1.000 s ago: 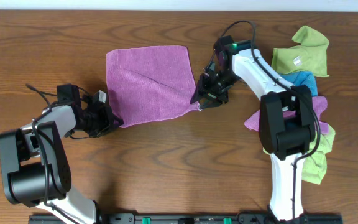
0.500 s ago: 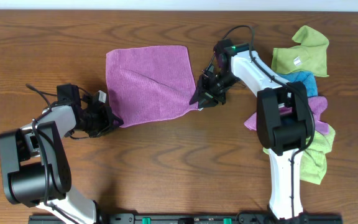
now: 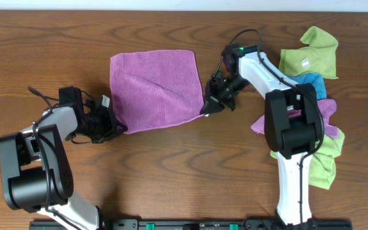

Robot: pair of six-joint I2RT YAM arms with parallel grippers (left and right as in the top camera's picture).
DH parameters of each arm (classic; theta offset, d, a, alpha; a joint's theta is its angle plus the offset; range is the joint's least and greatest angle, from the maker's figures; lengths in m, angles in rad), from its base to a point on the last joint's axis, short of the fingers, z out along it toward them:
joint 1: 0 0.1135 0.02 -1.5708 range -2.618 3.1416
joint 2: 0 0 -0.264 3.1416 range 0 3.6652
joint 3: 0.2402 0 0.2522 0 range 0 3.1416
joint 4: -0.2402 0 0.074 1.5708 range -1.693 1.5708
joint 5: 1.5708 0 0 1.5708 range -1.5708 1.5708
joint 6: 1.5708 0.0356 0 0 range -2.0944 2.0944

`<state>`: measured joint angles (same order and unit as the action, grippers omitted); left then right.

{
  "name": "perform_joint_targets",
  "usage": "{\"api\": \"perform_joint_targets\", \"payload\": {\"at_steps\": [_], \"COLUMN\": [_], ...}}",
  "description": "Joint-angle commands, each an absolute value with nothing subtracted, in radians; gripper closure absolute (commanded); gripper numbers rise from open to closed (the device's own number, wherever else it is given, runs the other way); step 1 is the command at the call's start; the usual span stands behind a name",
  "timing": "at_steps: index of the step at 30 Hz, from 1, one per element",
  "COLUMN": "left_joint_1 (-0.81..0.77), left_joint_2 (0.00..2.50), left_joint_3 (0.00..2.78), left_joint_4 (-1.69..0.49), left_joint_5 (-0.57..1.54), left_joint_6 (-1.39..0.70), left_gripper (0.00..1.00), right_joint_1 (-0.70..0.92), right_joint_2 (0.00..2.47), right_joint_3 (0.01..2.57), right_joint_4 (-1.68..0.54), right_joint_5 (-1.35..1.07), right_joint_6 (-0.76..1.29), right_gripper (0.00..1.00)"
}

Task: Fold the cloth
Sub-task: 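Grasp the bottom edge with both grippers and fold it up toward the top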

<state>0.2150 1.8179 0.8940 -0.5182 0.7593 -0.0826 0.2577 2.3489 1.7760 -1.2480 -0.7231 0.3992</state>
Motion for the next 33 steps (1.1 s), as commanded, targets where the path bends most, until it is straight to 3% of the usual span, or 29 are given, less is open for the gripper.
{"api": "perform_joint_targets", "payload": {"at_steps": [1,13,23,33], "left_joint_1": [0.216,0.216,0.213,0.213], "left_joint_2": [1.763,1.54,1.564,1.776], "left_joint_3": [0.952,0.965,0.965,1.023], "left_joint_4": [-0.573,-0.671,-0.319,-0.083], "left_joint_5": [0.767,0.713,0.654,0.691], "left_joint_6": [-0.086,-0.165,-0.284,-0.344], "left_gripper": [0.95,0.94,0.94,0.94], "right_joint_1": [0.242,0.283,0.282,0.28], "right_joint_2": [2.297,2.248,2.22,2.221], "right_joint_3": [1.771,1.771,1.848,1.848], "right_joint_4": [-1.271,-1.334,-0.96,-0.765], "right_joint_5": [-0.689,-0.64,-0.579,-0.485], "right_joint_6": [0.342,0.319,0.493,0.591], "right_gripper": [0.98,0.99,0.98,0.98]}}
